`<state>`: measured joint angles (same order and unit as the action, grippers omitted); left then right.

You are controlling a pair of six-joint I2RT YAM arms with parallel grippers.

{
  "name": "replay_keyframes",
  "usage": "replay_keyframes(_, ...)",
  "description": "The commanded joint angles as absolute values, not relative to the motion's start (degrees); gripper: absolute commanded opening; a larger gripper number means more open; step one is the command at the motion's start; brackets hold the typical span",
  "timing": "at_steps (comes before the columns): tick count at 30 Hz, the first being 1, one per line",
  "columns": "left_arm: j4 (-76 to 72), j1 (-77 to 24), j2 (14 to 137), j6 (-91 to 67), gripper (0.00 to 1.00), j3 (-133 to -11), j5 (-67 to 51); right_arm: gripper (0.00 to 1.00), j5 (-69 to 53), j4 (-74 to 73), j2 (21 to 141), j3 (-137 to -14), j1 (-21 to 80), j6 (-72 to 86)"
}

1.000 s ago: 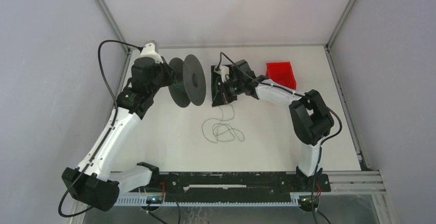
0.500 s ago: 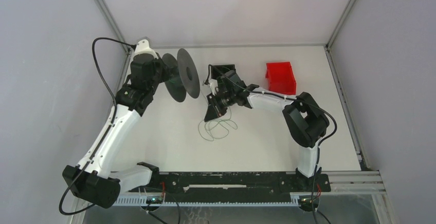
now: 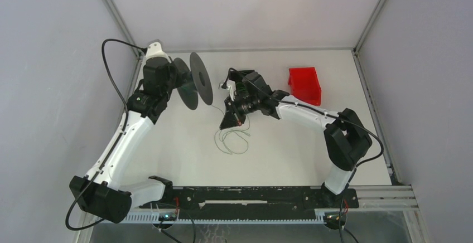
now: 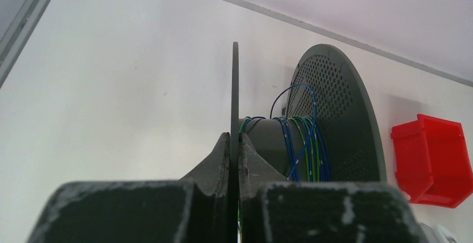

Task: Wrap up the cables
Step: Wrap the cable around the cable reel.

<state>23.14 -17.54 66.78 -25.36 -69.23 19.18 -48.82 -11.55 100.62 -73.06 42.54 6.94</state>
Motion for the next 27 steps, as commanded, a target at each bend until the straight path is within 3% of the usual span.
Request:
replay_keyframes(1,15.38,-17.68,65.96,-23.6,0.0,-72.75,21.52,0.0,-51.35,-10.86,96.1,-73.61,44.18,4.48)
replay_keyframes(13,9.9,-25.38,66.97,-12.52,0.0,-68.59,28.36,0.0,-50.11,-28.13,96.24,-91.58,48.07,-0.69)
replay_keyframes(27,5.93,-32.52,65.45,-0.91,0.0,-63.59,26.57,0.04,-50.02,-26.28,98.53,-100.63,39.79,8.73)
